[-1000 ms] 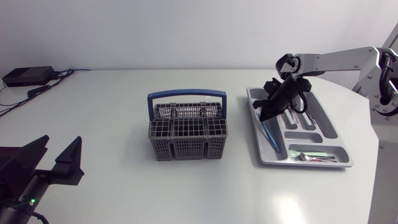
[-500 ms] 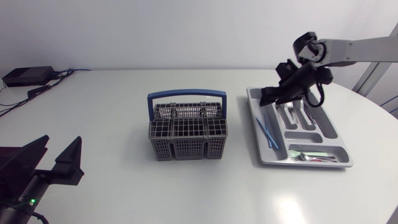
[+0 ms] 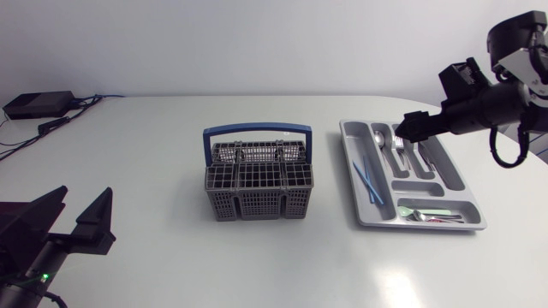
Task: Unload the cutlery basket into the drawer organizer.
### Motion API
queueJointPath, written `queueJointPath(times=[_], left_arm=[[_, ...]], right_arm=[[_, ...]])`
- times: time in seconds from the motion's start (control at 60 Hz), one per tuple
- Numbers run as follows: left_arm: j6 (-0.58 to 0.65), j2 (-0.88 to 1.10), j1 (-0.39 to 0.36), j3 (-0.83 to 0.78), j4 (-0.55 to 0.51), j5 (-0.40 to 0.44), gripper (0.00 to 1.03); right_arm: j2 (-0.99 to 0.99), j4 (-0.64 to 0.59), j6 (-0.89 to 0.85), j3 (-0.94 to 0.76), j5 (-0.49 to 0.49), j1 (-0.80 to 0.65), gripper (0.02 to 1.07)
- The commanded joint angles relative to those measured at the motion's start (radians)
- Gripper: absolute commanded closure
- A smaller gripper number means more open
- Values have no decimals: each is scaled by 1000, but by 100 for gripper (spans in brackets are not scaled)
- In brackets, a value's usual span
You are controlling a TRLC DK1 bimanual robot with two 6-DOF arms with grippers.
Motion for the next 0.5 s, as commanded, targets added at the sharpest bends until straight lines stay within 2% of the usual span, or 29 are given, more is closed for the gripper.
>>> queueJointPath(times=[0.0, 0.483], left_arm=[[-25, -6, -5, -19, 3, -9, 5], [-25, -6, -5, -19, 3, -9, 5]], right_arm=[[-65, 16, -10, -66, 8, -14, 6], [-531, 128, -15, -373, 77, -19, 6]])
